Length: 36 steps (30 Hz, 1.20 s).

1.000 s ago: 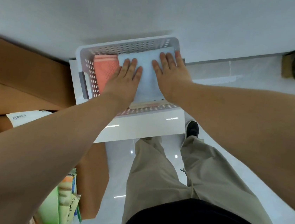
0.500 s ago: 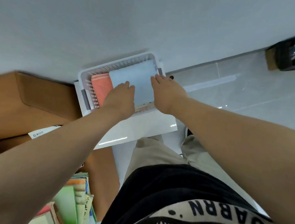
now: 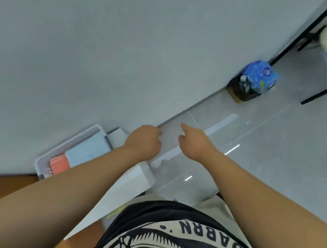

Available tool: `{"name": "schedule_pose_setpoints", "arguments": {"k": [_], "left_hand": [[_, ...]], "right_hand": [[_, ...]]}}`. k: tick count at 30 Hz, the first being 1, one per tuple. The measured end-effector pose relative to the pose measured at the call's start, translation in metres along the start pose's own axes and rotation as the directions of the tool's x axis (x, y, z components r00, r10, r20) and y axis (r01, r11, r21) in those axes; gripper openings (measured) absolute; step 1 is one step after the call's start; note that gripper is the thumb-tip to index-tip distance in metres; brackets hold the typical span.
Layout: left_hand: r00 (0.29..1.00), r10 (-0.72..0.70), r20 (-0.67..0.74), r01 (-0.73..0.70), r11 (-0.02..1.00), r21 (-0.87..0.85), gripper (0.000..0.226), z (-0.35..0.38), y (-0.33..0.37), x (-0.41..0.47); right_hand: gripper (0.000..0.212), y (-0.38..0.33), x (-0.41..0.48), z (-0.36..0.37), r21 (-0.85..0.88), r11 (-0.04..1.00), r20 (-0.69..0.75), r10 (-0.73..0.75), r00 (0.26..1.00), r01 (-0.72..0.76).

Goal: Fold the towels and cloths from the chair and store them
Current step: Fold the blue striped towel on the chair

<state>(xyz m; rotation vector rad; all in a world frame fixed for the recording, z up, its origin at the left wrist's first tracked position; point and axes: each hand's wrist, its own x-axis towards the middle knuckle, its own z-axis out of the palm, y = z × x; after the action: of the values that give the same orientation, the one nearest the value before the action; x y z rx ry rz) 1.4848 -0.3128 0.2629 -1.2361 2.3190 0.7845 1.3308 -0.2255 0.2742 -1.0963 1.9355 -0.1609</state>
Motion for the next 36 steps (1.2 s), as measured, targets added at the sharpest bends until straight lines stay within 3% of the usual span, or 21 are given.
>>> {"name": "schedule_pose_setpoints", "arguments": {"k": [10,17,21,22,27,33,36], "left_hand": [[0.993,0.086,-0.076,-0.104,0.958,-0.266,0.034,-0.020,0.322,0.054],[0.974,0.182,-0.134,-0.218,0.917,-0.334,0.021,-0.046,0.494,0.129],[0.967,0.220,-0.132,-0.255,0.873,-0.416,0.013,-0.047,0.581,0.200],[0.964,0.234,-0.128,-0.266,0.863,-0.429,0.011,-0.047,0.604,0.221],[0.967,0.252,-0.026,-0.233,0.845,-0.481,0.011,-0.053,0.720,0.312],[0.954,0.293,0.055,-0.236,0.855,-0.462,0.020,-0.070,0.862,0.393],[0.951,0.299,0.071,-0.231,0.848,-0.477,0.013,-0.069,0.928,0.432]], "right_hand": [[0.041,0.219,-0.078,-0.227,0.057,0.993,-0.195,0.110,0.975,-0.100],[0.045,0.342,-0.083,-0.366,0.103,0.983,-0.327,0.176,0.929,-0.150],[0.034,0.414,-0.062,-0.438,0.152,0.971,-0.348,0.227,0.910,-0.184],[0.025,0.435,-0.053,-0.456,0.159,0.968,-0.363,0.240,0.900,-0.194],[0.023,0.523,-0.029,-0.555,0.246,0.929,-0.376,0.354,0.856,-0.276],[0.040,0.621,-0.010,-0.662,0.295,0.900,-0.367,0.418,0.831,-0.322],[0.045,0.676,0.007,-0.708,0.309,0.901,-0.363,0.407,0.838,-0.303]]}}
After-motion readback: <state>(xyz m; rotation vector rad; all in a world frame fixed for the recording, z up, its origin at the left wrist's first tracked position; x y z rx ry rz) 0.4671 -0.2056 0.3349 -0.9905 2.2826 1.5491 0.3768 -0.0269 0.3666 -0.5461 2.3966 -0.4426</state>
